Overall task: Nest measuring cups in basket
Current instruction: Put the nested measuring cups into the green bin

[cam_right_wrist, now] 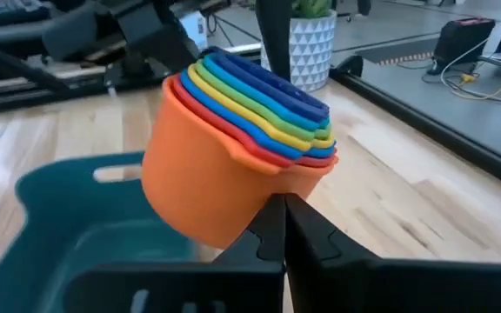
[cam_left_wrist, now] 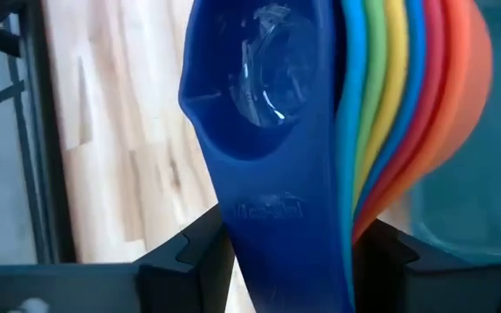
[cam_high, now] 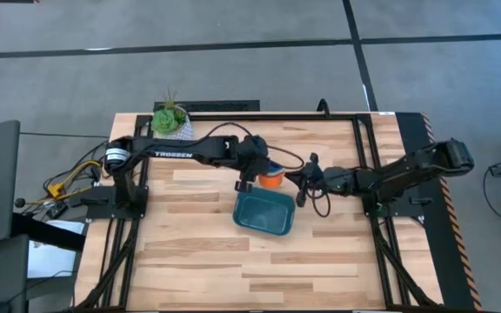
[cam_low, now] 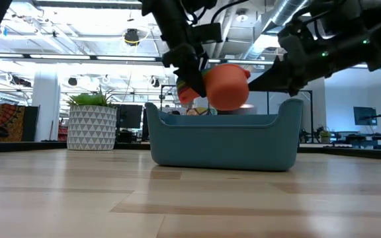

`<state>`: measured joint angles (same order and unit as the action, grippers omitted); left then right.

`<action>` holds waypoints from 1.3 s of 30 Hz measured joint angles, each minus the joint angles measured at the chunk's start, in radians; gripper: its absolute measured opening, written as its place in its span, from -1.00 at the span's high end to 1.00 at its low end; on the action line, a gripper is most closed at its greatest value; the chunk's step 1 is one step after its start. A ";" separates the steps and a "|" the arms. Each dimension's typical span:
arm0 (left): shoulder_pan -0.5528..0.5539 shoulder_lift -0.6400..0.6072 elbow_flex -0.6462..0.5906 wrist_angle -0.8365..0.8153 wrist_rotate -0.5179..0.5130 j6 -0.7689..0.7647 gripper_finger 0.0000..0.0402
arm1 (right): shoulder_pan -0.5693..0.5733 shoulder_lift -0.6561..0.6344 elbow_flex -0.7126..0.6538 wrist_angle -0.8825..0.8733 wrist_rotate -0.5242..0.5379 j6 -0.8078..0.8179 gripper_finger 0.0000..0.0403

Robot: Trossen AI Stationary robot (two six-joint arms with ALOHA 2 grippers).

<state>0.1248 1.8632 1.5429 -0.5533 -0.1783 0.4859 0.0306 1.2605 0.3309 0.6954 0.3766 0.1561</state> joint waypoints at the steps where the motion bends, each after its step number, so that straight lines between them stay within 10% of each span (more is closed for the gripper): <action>1: -0.010 0.000 0.000 -0.002 -0.003 -0.005 0.22 | 0.018 0.000 0.000 -0.008 0.017 0.001 0.92; 22: -0.267 -0.004 -0.009 -0.023 -0.118 -0.200 0.22 | 0.384 0.018 0.083 -0.169 0.247 0.118 0.93; 39: -0.294 0.016 -0.064 0.041 -0.178 -0.274 0.22 | 0.431 0.172 0.184 -0.375 0.345 0.234 0.82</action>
<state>-0.1696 1.8790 1.4792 -0.5121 -0.3561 0.2123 0.4613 1.4326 0.5149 0.3200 0.7212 0.3897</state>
